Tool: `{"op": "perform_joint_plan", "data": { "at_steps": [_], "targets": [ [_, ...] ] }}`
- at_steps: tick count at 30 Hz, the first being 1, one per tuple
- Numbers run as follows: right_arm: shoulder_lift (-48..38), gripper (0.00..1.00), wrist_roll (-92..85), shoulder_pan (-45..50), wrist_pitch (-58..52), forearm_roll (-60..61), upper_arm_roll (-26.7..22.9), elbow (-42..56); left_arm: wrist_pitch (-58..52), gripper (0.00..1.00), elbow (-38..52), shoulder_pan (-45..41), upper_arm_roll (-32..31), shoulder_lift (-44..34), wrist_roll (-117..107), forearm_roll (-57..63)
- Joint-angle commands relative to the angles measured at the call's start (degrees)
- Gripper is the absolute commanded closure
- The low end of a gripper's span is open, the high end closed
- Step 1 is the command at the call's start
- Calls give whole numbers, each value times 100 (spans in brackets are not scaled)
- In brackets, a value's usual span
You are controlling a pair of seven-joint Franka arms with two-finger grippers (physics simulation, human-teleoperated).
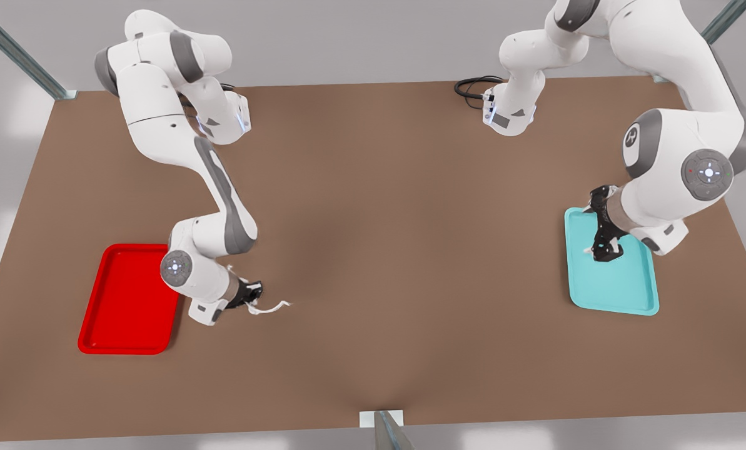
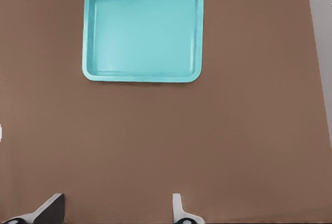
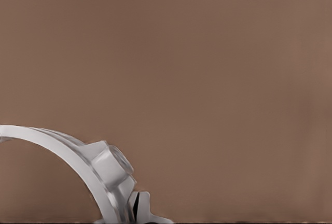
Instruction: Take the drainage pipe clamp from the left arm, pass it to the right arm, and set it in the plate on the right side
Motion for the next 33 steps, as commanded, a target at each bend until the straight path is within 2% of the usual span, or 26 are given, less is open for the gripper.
{"op": "perform_joint_plan", "data": {
  "at_steps": [1, 2, 3, 6, 9, 16, 25, 26, 33],
  "targets": [
    [-26, 79, -908, -218, -624, -360, -20, -22, -816, 0, 189, -76, -23, -49, 8792, -295],
    [-26, 79, -1154, -394, -712, -579, -134, -31, -1643, 0, 637, 20, 21, 486, 8853, -630],
    [-17, 79, -1418, -631, -730, -949, -196, -31, -1635, 0, 1166, 21, -14, 645, 8898, -385],
    [-17, 79, -2130, -1132, -730, -1318, -310, -31, -1433, 0, 1157, -15, -23, 654, 8898, -147],
    [62, 79, -2148, -1202, -642, -1485, -591, 13, -1433, 0, 1157, -59, -41, 654, 8889, -138],
    [492, 79, -2482, -1941, 123, -1529, -591, 30, -1407, 0, 1166, -23, -15, 645, 8880, -182],
    [659, 79, -3150, -2275, 237, -1503, -626, 189, -1451, 0, 1210, -41, -23, 645, 8845, -173],
    [659, 0, -3167, -2284, 228, -1468, -626, 180, -1460, 0, 1210, -32, -23, 645, 8845, -173],
    [642, 0, -3167, -2284, 140, -1485, -609, 311, -1477, 0, 1201, -50, -32, 654, 8854, -191]
  ]
}}
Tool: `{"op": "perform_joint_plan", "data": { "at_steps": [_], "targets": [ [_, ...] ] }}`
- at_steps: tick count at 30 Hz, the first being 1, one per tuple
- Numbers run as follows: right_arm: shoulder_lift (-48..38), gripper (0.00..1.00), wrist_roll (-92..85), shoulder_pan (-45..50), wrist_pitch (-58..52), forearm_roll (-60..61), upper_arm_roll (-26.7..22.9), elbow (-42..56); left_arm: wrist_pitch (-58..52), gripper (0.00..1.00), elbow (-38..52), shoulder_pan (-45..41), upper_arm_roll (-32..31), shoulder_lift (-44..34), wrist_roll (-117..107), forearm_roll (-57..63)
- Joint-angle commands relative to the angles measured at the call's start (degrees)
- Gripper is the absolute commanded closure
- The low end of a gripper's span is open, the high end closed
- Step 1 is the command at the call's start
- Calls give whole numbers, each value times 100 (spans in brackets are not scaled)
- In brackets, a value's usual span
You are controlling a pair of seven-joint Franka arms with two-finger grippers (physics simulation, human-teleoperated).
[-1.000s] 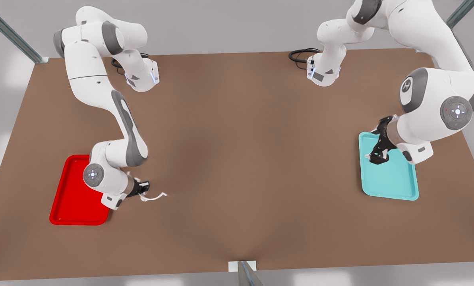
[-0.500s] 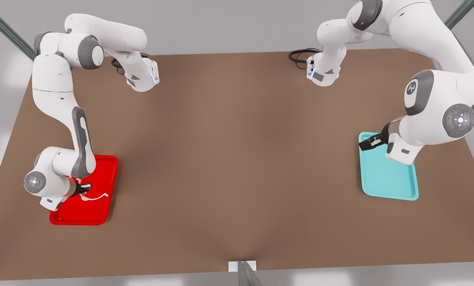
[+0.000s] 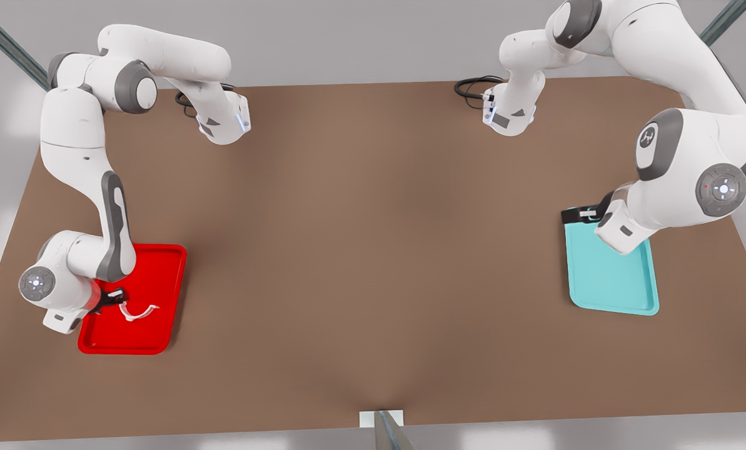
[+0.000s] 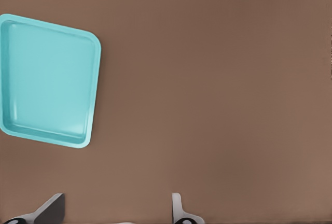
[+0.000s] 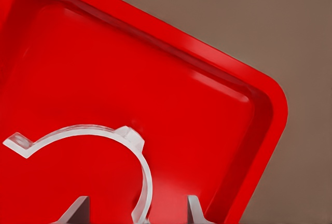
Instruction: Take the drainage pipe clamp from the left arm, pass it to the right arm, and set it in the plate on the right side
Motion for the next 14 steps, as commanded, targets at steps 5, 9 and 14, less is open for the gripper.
{"op": "perform_joint_plan", "data": {
  "at_steps": [5, 9, 14],
  "targets": [
    [-347, 0, -373, 956, -2384, 311, 36, 1316, -21, 0, -2, 0, -5, -8, 1414, -4],
    [-1717, 0, 2035, 1800, -4423, 451, 45, 1651, -30, 0, -2, 0, -5, -8, 1414, -4],
    [-2413, 0, 2484, 1871, -4898, 470, 36, 1458, -30, 0, -2, 0, -5, -8, 1414, -4]
  ]
}}
